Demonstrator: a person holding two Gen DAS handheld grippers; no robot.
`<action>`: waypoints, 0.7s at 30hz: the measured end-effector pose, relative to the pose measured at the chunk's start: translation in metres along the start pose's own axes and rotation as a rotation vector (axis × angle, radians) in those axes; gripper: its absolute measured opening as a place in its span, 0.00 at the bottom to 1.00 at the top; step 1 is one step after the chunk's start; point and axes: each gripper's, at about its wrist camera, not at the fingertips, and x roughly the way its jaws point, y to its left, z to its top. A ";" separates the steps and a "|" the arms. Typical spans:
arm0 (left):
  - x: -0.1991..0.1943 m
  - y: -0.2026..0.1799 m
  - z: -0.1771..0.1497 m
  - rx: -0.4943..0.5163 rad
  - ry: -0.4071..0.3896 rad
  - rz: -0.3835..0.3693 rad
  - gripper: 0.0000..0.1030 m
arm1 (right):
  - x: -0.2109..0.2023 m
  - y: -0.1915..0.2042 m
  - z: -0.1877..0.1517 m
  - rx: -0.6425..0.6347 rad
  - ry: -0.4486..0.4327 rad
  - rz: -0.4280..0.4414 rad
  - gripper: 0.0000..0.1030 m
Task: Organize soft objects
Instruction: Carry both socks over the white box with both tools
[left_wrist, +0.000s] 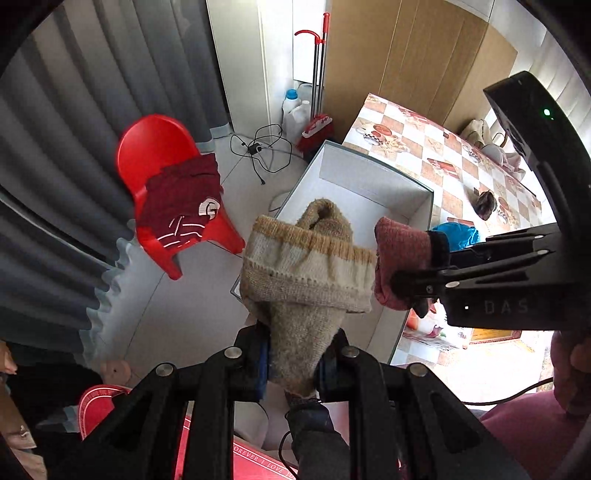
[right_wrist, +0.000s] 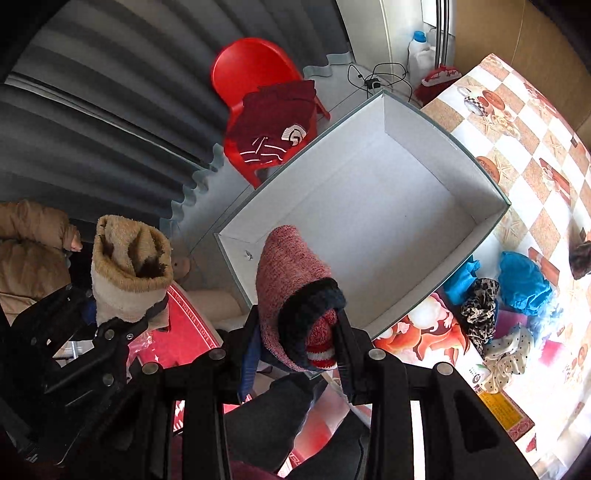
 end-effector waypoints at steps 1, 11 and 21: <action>0.000 0.001 0.001 -0.001 0.001 0.000 0.21 | -0.001 0.001 0.000 -0.002 -0.005 -0.001 0.36; 0.000 -0.004 0.003 0.027 0.000 -0.004 0.21 | -0.007 -0.001 -0.004 0.019 -0.027 -0.002 0.36; 0.003 -0.004 0.001 0.019 0.011 -0.005 0.21 | -0.012 -0.005 -0.007 0.044 -0.042 -0.002 0.36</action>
